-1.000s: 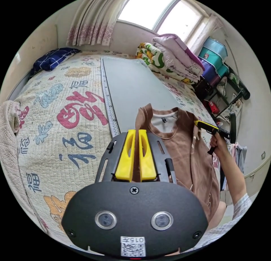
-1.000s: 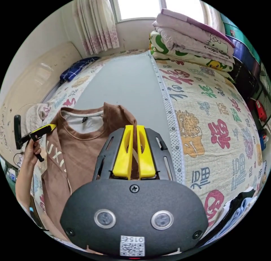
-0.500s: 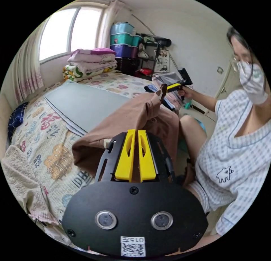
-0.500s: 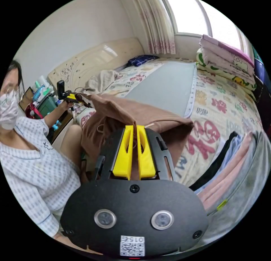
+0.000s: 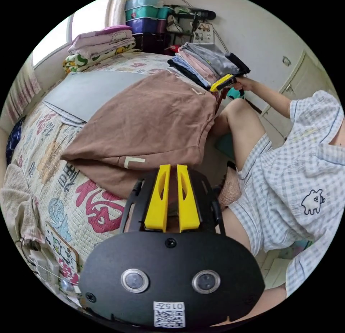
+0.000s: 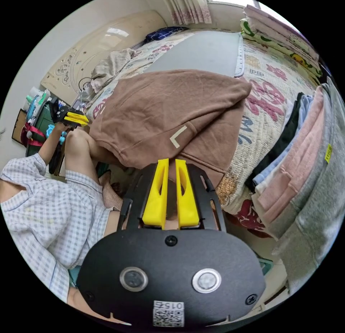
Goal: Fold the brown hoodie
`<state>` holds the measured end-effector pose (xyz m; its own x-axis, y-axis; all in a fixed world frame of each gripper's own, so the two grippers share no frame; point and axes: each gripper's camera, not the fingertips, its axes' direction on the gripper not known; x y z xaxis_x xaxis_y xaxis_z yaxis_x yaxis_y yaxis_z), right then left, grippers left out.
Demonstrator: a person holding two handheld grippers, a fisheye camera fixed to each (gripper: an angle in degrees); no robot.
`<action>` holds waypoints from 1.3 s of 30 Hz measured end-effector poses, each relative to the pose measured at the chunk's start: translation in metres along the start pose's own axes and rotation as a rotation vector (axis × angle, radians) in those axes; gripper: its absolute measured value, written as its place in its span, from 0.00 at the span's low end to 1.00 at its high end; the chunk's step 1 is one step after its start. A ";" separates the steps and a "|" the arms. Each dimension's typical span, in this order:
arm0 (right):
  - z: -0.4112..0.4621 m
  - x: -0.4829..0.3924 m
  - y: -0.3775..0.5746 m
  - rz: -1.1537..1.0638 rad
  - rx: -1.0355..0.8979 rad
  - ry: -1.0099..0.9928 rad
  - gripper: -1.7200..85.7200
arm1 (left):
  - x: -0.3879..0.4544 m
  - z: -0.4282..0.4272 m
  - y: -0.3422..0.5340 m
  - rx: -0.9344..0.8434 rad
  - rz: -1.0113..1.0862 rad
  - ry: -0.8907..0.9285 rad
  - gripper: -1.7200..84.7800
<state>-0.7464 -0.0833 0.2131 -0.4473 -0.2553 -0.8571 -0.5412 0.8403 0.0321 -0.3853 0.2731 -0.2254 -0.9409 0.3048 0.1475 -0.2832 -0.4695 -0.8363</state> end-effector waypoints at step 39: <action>0.090 0.283 -0.323 0.590 0.716 0.360 0.04 | -0.402 -0.075 0.097 0.722 -1.018 -0.121 0.05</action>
<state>-0.6344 -0.3843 -0.0862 -0.7599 0.2664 -0.5930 0.3419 0.9396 -0.0160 -0.0205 0.1670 -0.4059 -0.2355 0.7355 0.6353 -0.8917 -0.4235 0.1597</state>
